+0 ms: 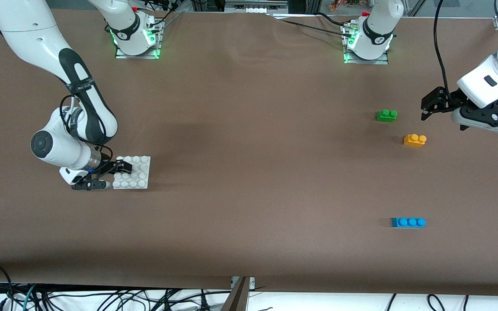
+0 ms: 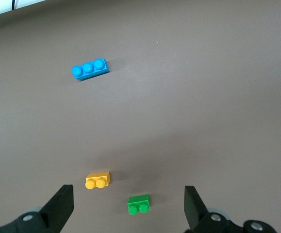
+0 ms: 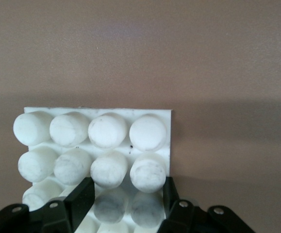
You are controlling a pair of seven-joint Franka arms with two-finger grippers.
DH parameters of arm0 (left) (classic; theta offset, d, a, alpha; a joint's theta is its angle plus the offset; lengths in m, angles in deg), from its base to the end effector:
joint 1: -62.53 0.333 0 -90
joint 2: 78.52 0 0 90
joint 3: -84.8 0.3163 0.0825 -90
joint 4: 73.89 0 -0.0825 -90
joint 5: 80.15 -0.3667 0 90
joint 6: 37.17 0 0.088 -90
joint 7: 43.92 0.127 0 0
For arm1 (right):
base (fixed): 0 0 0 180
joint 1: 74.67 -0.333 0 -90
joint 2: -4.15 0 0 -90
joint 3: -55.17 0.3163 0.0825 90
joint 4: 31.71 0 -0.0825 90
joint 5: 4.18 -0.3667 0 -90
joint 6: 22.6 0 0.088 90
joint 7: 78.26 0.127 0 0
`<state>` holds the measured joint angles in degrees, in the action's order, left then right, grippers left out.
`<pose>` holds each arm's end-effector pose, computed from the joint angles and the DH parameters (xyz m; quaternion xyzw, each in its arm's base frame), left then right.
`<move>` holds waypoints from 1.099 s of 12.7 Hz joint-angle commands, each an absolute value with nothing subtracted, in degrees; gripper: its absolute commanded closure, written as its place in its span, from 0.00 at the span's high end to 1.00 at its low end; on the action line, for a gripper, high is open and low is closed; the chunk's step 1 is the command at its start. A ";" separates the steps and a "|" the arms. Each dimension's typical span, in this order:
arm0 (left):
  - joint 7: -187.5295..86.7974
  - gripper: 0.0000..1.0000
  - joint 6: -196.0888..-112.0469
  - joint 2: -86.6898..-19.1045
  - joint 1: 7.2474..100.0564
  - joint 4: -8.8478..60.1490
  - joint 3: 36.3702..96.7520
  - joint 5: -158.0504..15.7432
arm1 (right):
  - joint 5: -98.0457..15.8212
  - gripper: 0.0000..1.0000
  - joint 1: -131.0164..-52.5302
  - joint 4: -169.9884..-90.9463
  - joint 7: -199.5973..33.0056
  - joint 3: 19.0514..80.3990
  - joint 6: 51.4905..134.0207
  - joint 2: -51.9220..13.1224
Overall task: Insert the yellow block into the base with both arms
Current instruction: 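Slide the white base plate with the right gripper toward the table middle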
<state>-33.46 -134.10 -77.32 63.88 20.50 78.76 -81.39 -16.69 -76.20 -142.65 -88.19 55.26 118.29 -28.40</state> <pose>0.5514 -0.0422 0.5691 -0.9910 0.1330 -0.0113 0.0102 0.6063 0.0197 0.1789 -0.9974 -0.0142 0.0177 0.0687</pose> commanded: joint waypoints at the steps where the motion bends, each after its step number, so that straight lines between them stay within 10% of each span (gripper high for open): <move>1: -33.10 1.00 -133.67 -77.64 64.20 20.42 78.73 -80.85 | -17.71 0.50 -76.43 -141.66 -89.07 55.09 118.73 -30.04; 14: -33.10 1.00 -133.67 -77.64 64.20 20.42 78.73 -80.85 | -17.71 0.33 -78.28 -141.05 -89.34 56.58 118.29 -30.30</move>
<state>-33.46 -134.10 -77.32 63.89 20.50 78.78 -81.39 -16.69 -77.46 -142.19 -88.84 56.24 118.27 -28.56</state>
